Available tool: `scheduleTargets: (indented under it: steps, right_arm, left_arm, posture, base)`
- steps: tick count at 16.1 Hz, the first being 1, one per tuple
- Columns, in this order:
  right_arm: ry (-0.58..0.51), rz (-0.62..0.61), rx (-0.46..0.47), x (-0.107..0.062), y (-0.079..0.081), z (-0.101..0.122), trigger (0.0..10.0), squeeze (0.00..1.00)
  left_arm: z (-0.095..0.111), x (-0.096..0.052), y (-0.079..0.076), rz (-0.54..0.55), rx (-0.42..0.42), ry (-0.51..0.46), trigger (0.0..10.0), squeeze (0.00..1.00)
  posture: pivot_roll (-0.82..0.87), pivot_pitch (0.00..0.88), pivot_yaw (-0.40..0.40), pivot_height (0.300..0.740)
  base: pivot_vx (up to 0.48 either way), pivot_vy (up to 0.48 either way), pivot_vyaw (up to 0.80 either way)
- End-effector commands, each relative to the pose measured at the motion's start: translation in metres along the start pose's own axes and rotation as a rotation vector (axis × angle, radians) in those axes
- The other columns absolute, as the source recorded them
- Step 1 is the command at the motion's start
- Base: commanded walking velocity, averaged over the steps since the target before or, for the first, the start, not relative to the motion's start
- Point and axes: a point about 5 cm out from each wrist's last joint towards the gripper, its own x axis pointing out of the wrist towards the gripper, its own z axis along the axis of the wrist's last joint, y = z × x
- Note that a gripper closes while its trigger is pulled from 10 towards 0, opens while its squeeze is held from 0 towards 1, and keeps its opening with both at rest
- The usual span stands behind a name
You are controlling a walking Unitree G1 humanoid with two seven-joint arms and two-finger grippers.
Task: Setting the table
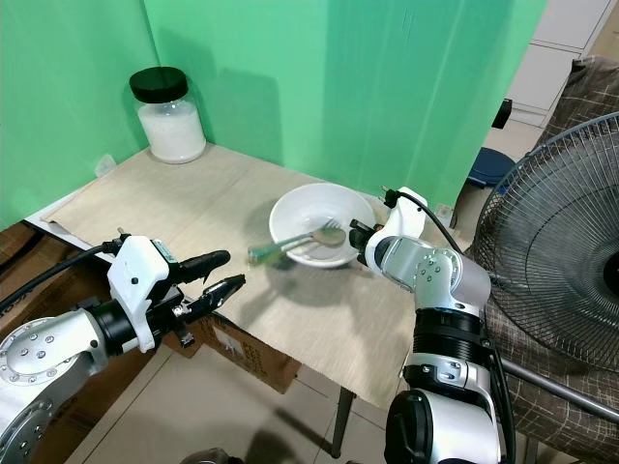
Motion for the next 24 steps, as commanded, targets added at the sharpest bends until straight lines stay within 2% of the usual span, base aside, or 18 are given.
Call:
scheduleTargets:
  steps: [1, 4, 9, 12, 15, 16, 18, 24]
  right_arm:
    - [-0.003, 0.006, -0.013, -0.001, 0.004, 0.004, 0.0, 0.0]
    - [-0.017, -0.001, -0.023, -0.001, 0.005, 0.007, 0.0, 0.0]
    - [-0.104, -0.039, -0.088, -0.004, 0.005, 0.024, 0.0, 0.0]
    - [-0.204, -0.071, -0.209, -0.011, 0.009, 0.041, 0.0, 0.0]
    - [-0.278, -0.057, -0.327, -0.016, 0.019, 0.048, 0.0, 0.0]
    - [-0.31, -0.044, -0.459, -0.018, 0.028, 0.045, 0.0, 0.0]
    - [-0.337, -0.045, -0.593, -0.019, 0.034, 0.039, 0.0, 0.0]
    - [-0.456, -0.161, -0.779, -0.023, 0.027, 0.044, 0.0, 0.0]
  left_arm:
    - [0.003, 0.0, -0.002, -0.016, 0.015, -0.001, 10.0, 0.0]
    - [0.003, -0.001, -0.003, -0.018, 0.016, 0.003, 10.0, 0.0]
    - [0.002, -0.004, -0.003, -0.013, 0.019, 0.008, 10.0, 0.0]
    - [0.003, -0.003, -0.002, -0.009, 0.025, 0.008, 10.0, 0.0]
    - [0.003, -0.005, -0.002, -0.01, 0.028, 0.013, 10.0, 0.0]
    - [0.002, -0.007, -0.001, -0.009, 0.029, 0.019, 10.0, 0.0]
    - [0.002, -0.007, -0.001, -0.008, 0.03, 0.023, 10.0, 0.0]
    - [0.003, -0.008, 0.003, -0.001, 0.041, 0.029, 10.0, 0.0]
  posture:
    - [0.05, 0.0, 0.002, 0.74]
    - [0.05, 0.0, -0.002, 0.74]
    - [0.05, 0.0, -0.002, 0.74]
    - [0.06, 0.0, -0.001, 0.74]
    - [0.06, 0.0, 0.004, 0.74]
    - [0.06, 0.0, 0.006, 0.74]
    - [0.07, 0.0, 0.009, 0.74]
    - [0.07, 0.0, 0.018, 0.74]
  base:
    - [0.0, 0.0, 0.0]
    - [0.0, 0.0, 0.0]
    - [0.0, 0.0, 0.0]
    - [0.0, 0.0, 0.0]
    - [0.0, 0.0, 0.0]
    - [0.0, 0.0, 0.0]
    - [0.0, 0.0, 0.0]
    - [0.0, 0.0, 0.0]
